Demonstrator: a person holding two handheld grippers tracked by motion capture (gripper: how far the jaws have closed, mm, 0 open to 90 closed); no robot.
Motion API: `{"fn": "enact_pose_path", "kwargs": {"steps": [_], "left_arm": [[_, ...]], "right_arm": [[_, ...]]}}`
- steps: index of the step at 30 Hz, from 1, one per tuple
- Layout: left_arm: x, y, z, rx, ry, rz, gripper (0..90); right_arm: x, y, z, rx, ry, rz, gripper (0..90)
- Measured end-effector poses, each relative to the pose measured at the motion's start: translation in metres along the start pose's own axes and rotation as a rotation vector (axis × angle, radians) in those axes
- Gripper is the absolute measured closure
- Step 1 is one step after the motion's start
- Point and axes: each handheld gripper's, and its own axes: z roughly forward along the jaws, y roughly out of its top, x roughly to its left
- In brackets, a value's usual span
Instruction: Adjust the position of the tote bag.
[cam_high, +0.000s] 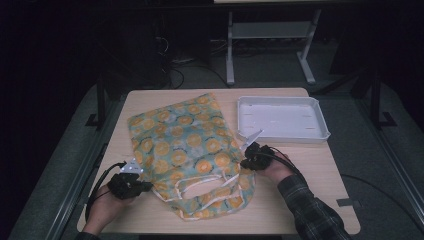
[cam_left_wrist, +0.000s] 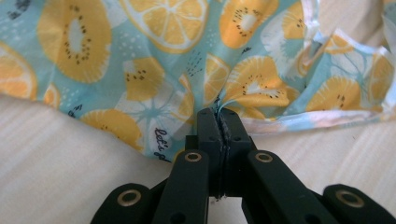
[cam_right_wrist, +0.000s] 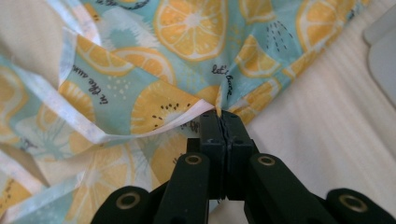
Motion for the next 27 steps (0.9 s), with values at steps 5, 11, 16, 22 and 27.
{"fn": "enact_pose_path", "kwargs": {"steps": [5,11,16,22,27], "left_arm": [[0.007,0.003,0.001,-0.012,0.001,-0.014,88.8],[0.014,0.004,0.001,-0.018,0.006,-0.009,88.8],[0.016,0.001,-0.006,-0.03,0.007,-0.017,88.7],[0.02,-0.008,-0.014,-0.042,0.019,-0.036,88.3],[0.02,-0.012,-0.017,-0.041,0.027,-0.039,85.7]], "right_arm": [[0.012,-0.009,-0.005,0.005,0.022,-0.005,88.3],[0.031,-0.018,-0.01,-0.004,0.047,-0.015,88.3],[0.045,-0.024,-0.012,-0.018,0.075,-0.038,88.3],[0.059,-0.02,-0.009,-0.025,0.106,-0.079,87.9],[0.064,-0.019,-0.009,-0.039,0.12,-0.099,86.4]]}}
